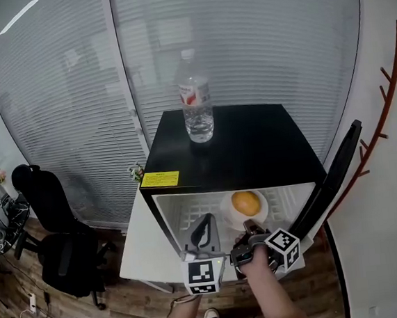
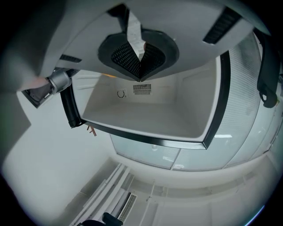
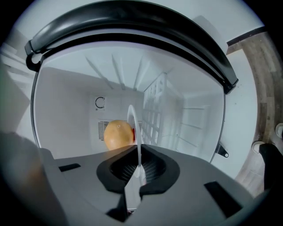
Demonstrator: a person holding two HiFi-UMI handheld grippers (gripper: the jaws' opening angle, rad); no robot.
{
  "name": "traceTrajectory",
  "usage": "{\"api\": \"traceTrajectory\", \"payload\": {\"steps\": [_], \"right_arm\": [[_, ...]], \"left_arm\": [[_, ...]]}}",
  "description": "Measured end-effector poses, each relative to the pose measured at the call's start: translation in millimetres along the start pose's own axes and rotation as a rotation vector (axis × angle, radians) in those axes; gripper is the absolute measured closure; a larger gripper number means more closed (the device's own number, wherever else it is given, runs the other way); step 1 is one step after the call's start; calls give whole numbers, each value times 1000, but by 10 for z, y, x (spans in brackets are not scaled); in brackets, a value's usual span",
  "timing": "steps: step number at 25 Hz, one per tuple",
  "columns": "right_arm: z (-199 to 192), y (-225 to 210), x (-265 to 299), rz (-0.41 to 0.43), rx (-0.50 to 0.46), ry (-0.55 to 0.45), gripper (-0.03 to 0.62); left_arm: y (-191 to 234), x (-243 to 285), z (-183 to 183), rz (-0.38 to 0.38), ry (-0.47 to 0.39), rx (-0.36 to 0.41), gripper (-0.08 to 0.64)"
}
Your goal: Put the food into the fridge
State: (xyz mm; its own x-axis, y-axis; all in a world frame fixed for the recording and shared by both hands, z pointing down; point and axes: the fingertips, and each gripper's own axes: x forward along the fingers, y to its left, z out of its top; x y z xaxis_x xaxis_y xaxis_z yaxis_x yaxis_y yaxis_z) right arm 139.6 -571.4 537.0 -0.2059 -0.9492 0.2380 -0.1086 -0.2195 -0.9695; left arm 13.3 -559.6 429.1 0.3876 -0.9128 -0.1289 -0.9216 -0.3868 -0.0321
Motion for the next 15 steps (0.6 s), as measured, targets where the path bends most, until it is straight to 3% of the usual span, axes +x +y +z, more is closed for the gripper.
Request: {"api": "traceTrajectory", "payload": {"steps": [10,15], "right_arm": [[-101,-240,76,-64,47,17,555],[-120,-302,89,-58,75,17,555]], "left_arm": [[56,25,-146,-2,18,-19,534],[71,12,-176,2,21,-27,534]]}}
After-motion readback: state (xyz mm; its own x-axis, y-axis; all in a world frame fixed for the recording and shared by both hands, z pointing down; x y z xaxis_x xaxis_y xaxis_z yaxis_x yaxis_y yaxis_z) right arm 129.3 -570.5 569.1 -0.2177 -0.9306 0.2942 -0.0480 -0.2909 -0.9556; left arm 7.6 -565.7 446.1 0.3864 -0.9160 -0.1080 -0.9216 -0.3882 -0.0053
